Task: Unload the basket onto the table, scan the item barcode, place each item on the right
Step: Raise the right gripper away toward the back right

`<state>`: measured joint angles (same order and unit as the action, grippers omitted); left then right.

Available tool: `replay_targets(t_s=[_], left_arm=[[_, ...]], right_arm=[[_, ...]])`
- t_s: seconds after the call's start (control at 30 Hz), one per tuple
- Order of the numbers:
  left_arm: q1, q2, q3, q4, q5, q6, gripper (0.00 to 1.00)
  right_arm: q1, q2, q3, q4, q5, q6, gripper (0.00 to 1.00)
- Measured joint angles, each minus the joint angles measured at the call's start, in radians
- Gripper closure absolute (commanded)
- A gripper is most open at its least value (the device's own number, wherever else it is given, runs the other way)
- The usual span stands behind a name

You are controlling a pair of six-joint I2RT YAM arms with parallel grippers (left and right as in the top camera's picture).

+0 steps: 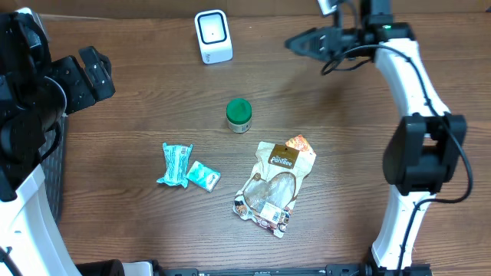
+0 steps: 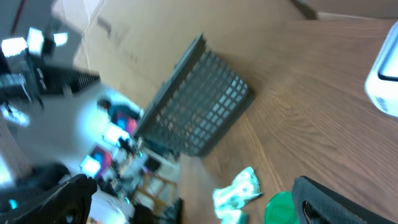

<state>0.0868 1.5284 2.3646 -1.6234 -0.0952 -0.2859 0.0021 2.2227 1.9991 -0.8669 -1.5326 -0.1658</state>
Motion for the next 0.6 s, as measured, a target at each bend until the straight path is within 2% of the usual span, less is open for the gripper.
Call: replay_targets(t_s=[0.07,0.2,0.33,0.5,0.6], left_arm=[[0.000,0.000,0.000,0.000,0.000,0.000,0.00],[0.000,0.000,0.000,0.000,0.000,0.000,0.00],[0.000,0.000,0.000,0.000,0.000,0.000,0.00],[0.000,0.000,0.000,0.000,0.000,0.000,0.00],[0.000,0.000,0.000,0.000,0.000,0.000,0.00]], right_arm=[[-0.023,-0.001,0.000,-0.059,0.044,0.034,0.00],[-0.022,-0.001,0.000,-0.192,0.304,0.077,0.00],[0.032,-0.001,0.000,-0.273,0.603,0.102,0.00],[0.101,-0.001,0.020,-0.374,0.825,0.128,0.00],[0.130,-0.001,0.113,-0.476,0.940,0.137,0.00]])
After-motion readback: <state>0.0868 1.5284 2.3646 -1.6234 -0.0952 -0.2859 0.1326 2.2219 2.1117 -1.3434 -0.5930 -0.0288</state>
